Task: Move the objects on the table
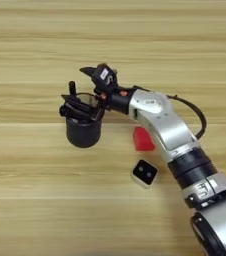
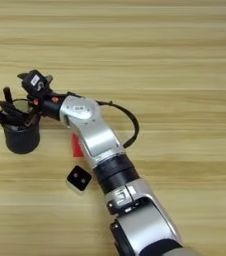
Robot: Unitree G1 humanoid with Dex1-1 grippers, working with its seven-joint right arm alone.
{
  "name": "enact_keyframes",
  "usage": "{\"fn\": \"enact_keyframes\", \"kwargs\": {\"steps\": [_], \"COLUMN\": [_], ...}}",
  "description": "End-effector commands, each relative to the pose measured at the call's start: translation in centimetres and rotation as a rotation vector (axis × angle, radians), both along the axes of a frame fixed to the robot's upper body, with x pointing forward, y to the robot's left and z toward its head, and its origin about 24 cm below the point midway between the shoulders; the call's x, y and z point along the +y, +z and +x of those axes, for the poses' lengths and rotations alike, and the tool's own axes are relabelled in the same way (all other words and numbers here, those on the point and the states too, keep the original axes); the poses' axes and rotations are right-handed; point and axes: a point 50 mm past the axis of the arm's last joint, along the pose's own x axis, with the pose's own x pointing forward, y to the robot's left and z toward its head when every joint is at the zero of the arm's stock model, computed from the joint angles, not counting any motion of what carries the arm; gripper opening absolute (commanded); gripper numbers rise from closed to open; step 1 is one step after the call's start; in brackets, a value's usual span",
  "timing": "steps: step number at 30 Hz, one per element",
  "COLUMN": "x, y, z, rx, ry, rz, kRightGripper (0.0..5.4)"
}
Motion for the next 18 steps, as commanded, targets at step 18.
{"fn": "enact_keyframes", "kwargs": {"steps": [18], "x": [1.04], "y": [4.4], "z": [0.92], "rx": [-0.175], "ry": [0.007], "rz": [0.088], "kRightGripper": [2.09]}}
